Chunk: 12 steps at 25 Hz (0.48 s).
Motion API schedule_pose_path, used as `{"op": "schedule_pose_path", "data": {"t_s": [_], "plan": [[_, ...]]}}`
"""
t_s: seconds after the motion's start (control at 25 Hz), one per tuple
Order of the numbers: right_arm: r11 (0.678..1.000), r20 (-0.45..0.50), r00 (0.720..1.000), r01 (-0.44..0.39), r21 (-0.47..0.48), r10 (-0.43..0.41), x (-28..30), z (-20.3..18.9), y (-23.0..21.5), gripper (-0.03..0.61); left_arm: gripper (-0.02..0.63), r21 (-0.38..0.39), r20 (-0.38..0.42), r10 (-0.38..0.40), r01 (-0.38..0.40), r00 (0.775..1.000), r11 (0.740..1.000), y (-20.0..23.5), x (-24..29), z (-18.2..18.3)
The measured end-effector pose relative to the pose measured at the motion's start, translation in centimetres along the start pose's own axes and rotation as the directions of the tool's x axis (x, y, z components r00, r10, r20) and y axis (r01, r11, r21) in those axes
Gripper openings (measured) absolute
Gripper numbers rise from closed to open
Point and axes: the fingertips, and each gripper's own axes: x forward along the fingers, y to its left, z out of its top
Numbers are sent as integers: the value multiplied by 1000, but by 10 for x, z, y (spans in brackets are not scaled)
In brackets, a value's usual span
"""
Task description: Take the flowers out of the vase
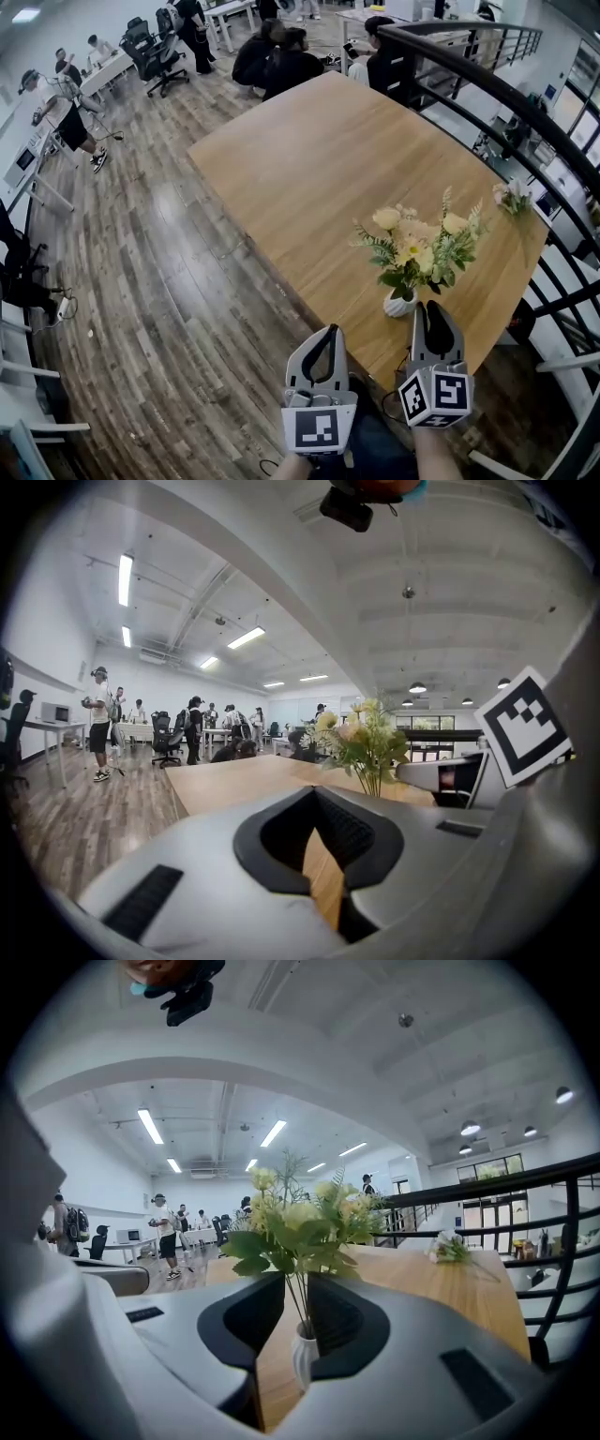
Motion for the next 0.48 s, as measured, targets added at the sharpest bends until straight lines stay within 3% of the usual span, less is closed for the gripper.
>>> {"op": "schedule_pose_path", "data": {"t_s": [0.16, 0.48], "plan": [[1000, -13, 1000, -3, 6, 3, 10, -6, -6, 95, 14, 0, -12, 7, -7, 1000, 1000, 1, 6, -3], [1000, -43, 999, -27, 8, 27, 28, -20, -8, 161, 14, 2, -27, 12, -12, 1000, 1000, 1, 13, -11]]}}
